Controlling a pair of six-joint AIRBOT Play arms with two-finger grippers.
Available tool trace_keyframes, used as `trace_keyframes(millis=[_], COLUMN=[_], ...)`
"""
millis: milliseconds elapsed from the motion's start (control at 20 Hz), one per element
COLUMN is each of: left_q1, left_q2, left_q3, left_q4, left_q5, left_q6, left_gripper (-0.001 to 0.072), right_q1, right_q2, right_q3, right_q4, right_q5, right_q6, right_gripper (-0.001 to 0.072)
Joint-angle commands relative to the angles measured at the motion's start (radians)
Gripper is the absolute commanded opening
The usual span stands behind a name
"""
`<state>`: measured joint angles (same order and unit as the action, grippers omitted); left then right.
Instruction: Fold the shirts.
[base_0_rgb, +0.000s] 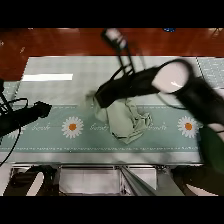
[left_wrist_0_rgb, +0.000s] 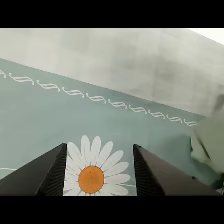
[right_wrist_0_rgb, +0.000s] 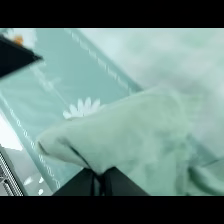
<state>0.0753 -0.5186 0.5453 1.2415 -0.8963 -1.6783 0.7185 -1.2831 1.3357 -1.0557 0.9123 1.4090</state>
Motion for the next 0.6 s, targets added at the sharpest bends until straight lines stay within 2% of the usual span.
trace_keyframes(millis=[0, 50, 100, 250, 300, 350, 450, 550], left_q1=[0.001, 0.000, 0.000, 0.018, 0.042, 0.076, 0.132, 0.165], left_q2=[0.000, 0.000, 0.001, -0.004, -0.012, -0.024, -0.051, -0.089], left_q3=[0.000, 0.000, 0.000, 0.012, 0.024, 0.029, -0.005, -0.088], left_q4=[0.008, 0.007, 0.007, 0.014, -0.018, -0.089, -0.254, -0.371], left_q5=[0.011, 0.008, -0.008, -0.071, -0.134, -0.217, -0.340, -0.388], left_q6=[0.002, 0.001, 0.002, -0.002, -0.048, -0.040, 0.101, 0.185], left_gripper=[0.0508, 0.0508, 0.0508, 0.0508, 0.0508, 0.0508, 0.0508, 0.0507], right_q1=[0.067, 0.063, 0.053, -0.101, -0.192, -0.307, -0.548, -0.764], right_q2=[-0.142, -0.182, -0.200, -0.150, -0.108, -0.047, 0.084, 0.218], right_q3=[-0.122, -0.122, -0.121, -0.070, -0.047, -0.041, -0.067, -0.179], right_q4=[0.059, 0.111, 0.140, 0.105, 0.071, 0.044, 0.057, 0.053], right_q5=[-0.166, -0.159, -0.150, -0.027, 0.040, 0.086, 0.116, 0.100], right_q6=[0.085, 0.095, 0.091, 0.060, 0.056, 0.060, 0.061, 0.060], right_gripper=[0.0085, 0.0330, 0.0406, 0.0406, 0.0406, 0.0406, 0.0405, 0.0405])
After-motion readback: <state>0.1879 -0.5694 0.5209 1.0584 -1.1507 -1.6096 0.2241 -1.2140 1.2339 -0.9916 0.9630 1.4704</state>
